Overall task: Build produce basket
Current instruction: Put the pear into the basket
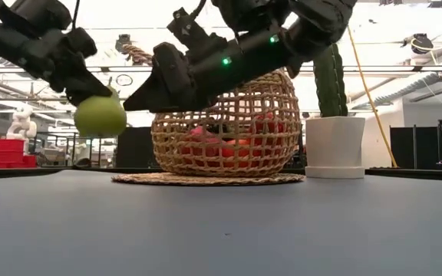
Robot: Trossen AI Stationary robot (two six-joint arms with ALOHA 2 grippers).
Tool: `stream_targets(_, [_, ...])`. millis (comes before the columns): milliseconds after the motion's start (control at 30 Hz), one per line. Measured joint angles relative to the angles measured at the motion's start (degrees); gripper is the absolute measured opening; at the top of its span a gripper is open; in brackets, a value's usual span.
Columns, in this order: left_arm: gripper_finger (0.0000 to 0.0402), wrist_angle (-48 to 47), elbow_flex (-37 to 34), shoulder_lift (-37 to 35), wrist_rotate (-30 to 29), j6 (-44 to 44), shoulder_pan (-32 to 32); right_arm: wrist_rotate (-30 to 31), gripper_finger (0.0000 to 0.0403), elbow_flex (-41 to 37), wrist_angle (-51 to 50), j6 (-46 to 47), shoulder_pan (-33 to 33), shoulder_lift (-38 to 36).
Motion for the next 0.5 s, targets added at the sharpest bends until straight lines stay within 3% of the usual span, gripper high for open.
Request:
stream_targets(167, [0.019,-0.1,0.0,-0.6,3.2,0.2,-5.7,-0.1,0.0341,-0.8,6.7,-0.4,-0.4,0.2])
stream_targets(333, [0.0187,3.3,0.0,-0.5,4.5,2.7,-10.5,-0.2,0.0341,-0.7,12.0,0.4,-0.7,0.1])
stream_targets(500, [0.017,11.3,0.0,-0.5,5.9,6.6,-14.6,-10.1,0.0341,-0.7,13.3,7.5,-1.6,0.1])
